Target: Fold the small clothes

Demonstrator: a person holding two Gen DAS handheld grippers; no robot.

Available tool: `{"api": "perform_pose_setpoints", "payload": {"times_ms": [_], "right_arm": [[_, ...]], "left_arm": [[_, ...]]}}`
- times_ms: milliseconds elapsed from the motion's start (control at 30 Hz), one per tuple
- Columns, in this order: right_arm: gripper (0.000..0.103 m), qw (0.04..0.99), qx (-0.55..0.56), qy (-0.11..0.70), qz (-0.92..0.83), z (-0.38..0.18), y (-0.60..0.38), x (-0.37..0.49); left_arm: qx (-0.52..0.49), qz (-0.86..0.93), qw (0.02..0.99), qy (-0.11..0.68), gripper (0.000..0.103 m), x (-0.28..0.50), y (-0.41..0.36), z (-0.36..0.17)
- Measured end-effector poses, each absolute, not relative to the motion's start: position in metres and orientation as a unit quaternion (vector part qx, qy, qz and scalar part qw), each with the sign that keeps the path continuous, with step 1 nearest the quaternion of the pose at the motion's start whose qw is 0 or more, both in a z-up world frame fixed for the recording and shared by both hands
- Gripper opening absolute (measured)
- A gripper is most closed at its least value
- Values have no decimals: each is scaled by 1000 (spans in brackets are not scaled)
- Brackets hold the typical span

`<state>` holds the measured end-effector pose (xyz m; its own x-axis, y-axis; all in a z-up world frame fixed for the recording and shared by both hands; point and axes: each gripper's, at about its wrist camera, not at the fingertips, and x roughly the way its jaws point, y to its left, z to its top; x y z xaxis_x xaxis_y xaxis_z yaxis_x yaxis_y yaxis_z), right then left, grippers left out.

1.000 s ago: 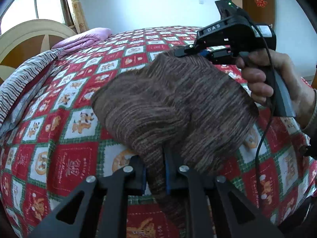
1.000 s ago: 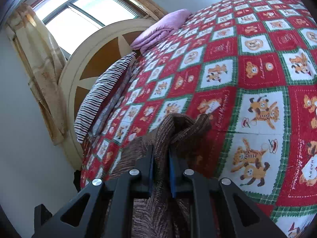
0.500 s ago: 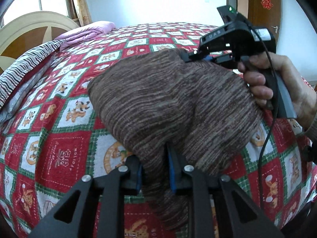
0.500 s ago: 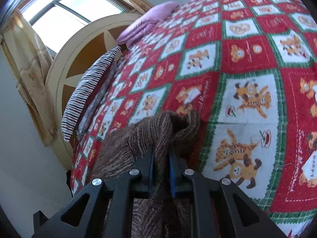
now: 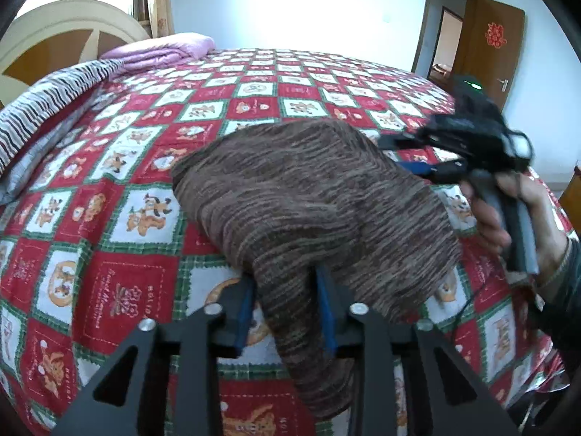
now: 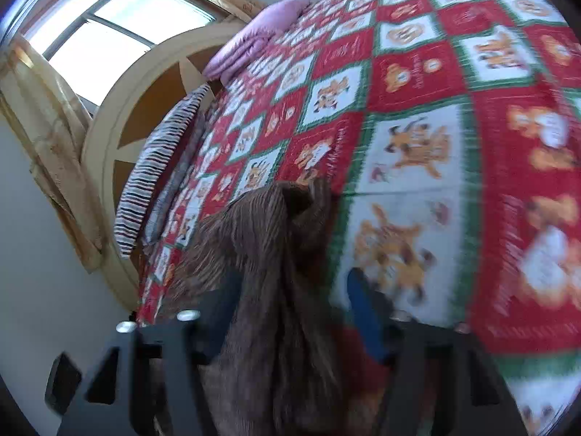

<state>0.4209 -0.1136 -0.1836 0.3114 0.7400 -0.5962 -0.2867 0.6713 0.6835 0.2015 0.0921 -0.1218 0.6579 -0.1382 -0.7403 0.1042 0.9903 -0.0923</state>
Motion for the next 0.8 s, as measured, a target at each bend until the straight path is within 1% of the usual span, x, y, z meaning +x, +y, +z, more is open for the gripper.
{"api": "perform_pose_setpoints", "payload": {"times_ms": [33,100,133,167,333,433,467,500,533,567,600,633,667,700,733,767,800], "right_arm": [[63,777,230,482,334,-180,-122,412],[63,778,224,479,339,-176,-134,396],[63,774,221,480,348,-175,-140,383],[63,772,215,483,353,-174,-143,374],[63,776,166,496,351,-184,-138,342],[63,787,145,488,349,-183,-129,331],[63,791,142,483,346,-182,-128,331],[63,793,146,482,344,-182,-128,332],[63,790,155,487,339,-186,-128,337],[63,785,162,494,337,-190,-127,341],[63,783,164,496,337,-191,-125,342],[61,785,160,493,340,-190,-123,339],[49,782,154,493,349,-189,-120,335],[13,759,156,507,378,-190,-114,330],[13,753,152,515,380,-190,-111,327],[9,761,126,515,373,-186,-108,321],[8,765,98,515,375,-176,-108,313]], "left_arm": [[-23,-71,907,414,45,201,90,-123],[-21,-78,903,422,65,198,85,-127],[-14,-77,901,428,69,194,81,-129],[-7,-79,899,430,76,191,77,-130],[38,-77,896,436,77,167,64,-133],[57,-51,912,403,77,161,69,-117],[55,-41,917,393,80,163,72,-111],[50,-31,922,382,87,167,76,-105],[46,-21,928,370,91,174,80,-98],[50,-12,934,353,98,183,82,-94],[62,7,941,331,101,196,84,-91],[74,24,945,318,101,208,87,-92],[86,40,944,315,101,224,88,-96],[95,52,941,320,101,239,90,-102],[113,81,934,330,101,261,94,-113],[123,100,928,338,98,271,96,-120],[130,108,921,352,98,280,98,-128]]}}
